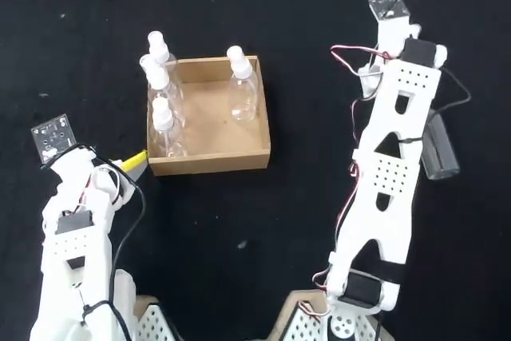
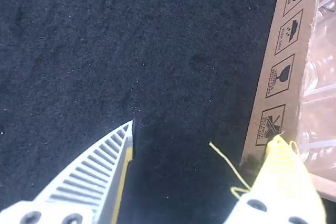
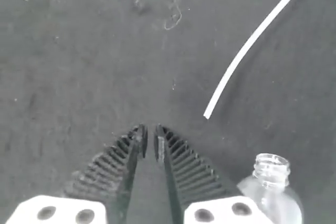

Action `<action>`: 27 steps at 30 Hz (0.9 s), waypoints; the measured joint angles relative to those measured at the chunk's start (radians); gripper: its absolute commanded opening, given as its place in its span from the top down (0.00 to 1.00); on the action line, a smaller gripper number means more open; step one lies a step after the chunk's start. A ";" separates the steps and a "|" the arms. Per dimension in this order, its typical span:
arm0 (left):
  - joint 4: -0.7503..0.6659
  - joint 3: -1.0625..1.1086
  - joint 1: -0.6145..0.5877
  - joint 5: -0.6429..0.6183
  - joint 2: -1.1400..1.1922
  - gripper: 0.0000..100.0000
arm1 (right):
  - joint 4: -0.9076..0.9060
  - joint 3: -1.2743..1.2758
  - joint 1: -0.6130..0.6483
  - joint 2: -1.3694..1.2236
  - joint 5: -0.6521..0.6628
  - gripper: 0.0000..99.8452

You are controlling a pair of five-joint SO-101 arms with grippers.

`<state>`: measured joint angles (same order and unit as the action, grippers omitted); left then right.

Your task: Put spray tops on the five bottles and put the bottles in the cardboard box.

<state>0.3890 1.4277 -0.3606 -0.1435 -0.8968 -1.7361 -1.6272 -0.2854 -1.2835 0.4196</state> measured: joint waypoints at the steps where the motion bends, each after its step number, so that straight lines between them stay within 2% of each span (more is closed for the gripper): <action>1: 0.000 0.000 0.000 0.000 0.000 0.71 | 0.000 0.000 -0.002 0.009 0.000 0.99; 8: 0.000 0.000 0.000 0.000 0.000 0.71 | 0.002 0.000 -0.003 0.244 -0.089 0.99; 10: 0.000 0.000 0.000 0.000 0.000 0.71 | 0.052 -0.002 -0.003 0.288 -0.120 0.99; 17: 0.000 0.000 0.000 0.002 0.000 0.71 | 0.532 0.114 -0.043 0.150 -0.319 0.99; 27: 0.000 0.000 0.000 0.002 0.000 0.71 | 1.097 0.127 -0.074 -0.143 -0.345 0.99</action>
<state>0.3890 1.4277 -0.3606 -0.1419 -0.8968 -0.6391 -1.4998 -0.3590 -1.4262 0.0744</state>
